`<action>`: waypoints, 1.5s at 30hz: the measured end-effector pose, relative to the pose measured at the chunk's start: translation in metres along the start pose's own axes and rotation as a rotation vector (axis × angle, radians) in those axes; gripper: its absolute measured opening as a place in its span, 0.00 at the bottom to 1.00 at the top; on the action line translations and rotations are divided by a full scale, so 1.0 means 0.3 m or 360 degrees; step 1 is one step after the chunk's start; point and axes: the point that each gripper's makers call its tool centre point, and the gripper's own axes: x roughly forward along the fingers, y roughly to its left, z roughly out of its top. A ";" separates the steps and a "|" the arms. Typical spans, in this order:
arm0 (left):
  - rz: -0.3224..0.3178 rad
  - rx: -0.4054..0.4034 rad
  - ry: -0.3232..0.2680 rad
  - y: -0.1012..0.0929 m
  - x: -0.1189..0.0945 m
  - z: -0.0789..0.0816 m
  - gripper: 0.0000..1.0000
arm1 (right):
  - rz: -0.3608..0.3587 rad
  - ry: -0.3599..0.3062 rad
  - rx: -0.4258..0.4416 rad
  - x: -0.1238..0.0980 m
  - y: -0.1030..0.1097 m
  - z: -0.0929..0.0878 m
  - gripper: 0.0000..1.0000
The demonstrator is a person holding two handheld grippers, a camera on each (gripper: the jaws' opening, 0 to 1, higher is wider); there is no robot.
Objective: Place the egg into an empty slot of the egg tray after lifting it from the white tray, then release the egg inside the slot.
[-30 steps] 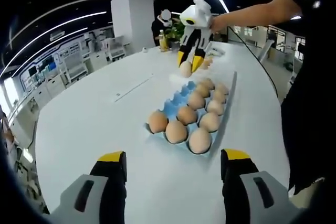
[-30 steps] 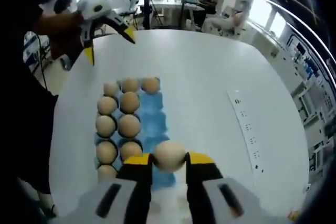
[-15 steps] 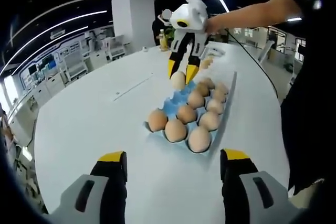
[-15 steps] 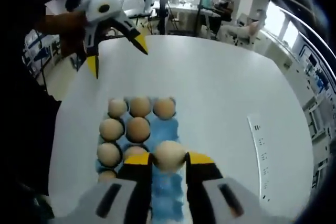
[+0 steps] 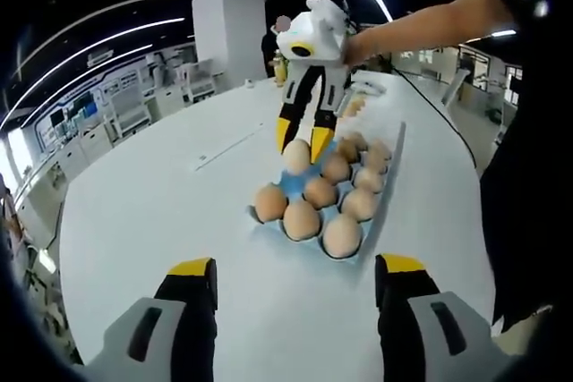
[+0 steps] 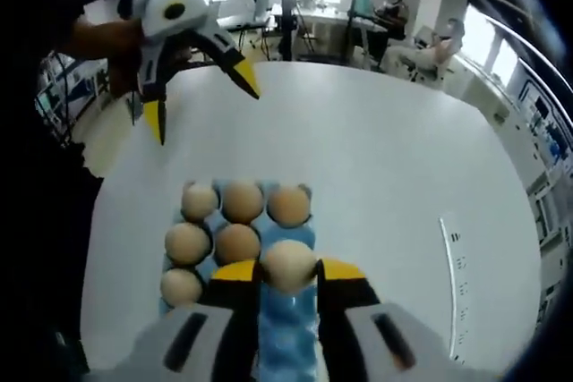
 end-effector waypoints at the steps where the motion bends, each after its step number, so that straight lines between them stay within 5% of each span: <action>1: 0.0002 0.0002 0.0002 0.000 0.000 -0.001 0.73 | 0.0006 0.0000 -0.0003 0.004 0.000 0.003 0.24; 28: 0.0008 0.0007 -0.0004 0.007 -0.001 0.006 0.70 | 0.0142 0.0042 0.0176 0.119 -0.007 -0.028 0.24; 45: 0.0016 0.0014 -0.0003 0.014 -0.006 0.012 0.69 | 0.0152 -0.0059 0.0134 0.097 -0.004 -0.025 0.25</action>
